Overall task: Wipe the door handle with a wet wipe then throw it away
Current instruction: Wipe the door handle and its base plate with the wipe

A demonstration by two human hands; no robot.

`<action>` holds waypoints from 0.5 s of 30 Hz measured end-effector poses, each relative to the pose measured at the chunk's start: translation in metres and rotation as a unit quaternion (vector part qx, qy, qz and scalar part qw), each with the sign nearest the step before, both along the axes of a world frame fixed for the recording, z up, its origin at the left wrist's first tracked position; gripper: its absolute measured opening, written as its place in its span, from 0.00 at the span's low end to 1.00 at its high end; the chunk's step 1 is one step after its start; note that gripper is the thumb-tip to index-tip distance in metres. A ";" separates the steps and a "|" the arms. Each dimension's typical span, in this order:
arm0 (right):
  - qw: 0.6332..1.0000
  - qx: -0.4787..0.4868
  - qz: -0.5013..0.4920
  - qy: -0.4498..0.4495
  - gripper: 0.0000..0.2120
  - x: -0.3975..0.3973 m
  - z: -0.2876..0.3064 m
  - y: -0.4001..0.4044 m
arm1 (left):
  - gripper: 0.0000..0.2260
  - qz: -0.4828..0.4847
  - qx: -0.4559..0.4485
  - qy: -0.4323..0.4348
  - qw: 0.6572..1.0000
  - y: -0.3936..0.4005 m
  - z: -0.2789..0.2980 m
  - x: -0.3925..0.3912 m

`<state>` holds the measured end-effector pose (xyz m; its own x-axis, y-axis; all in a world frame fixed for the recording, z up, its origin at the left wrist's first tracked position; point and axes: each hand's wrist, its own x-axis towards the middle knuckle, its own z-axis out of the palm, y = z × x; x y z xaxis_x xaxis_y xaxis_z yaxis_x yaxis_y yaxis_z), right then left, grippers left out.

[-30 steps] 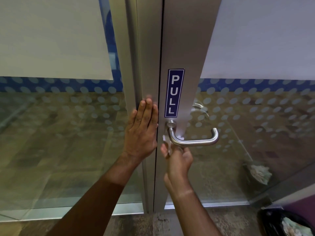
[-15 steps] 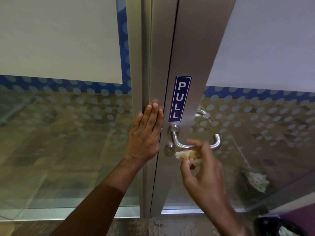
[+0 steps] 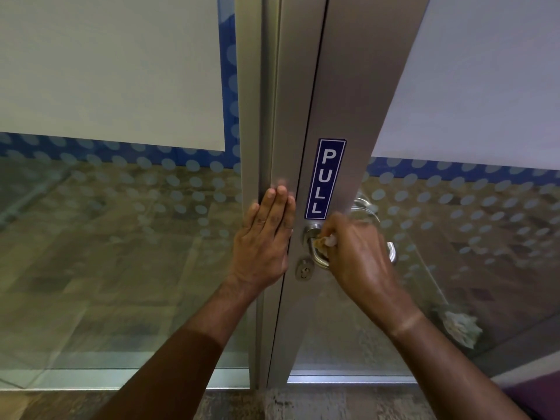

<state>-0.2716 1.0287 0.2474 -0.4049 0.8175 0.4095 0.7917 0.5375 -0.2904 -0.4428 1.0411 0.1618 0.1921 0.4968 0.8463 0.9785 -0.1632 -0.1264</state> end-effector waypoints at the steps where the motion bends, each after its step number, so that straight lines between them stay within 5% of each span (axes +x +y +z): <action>1: 1.000 -0.002 -0.002 -0.009 0.06 -0.002 0.000 0.001 | 0.36 -0.001 0.002 -0.001 1.000 0.000 0.000 0.000; 15: 0.999 0.022 0.039 -0.030 0.08 -0.010 -0.022 -0.016 | 0.30 0.007 0.036 0.000 0.999 0.006 -0.006 -0.003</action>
<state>-0.2815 1.0129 0.2250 -0.4918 0.7646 0.4164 0.7623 0.6093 -0.2185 -0.4460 1.0468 0.1559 0.1854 0.4377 0.8798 0.9807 -0.1393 -0.1373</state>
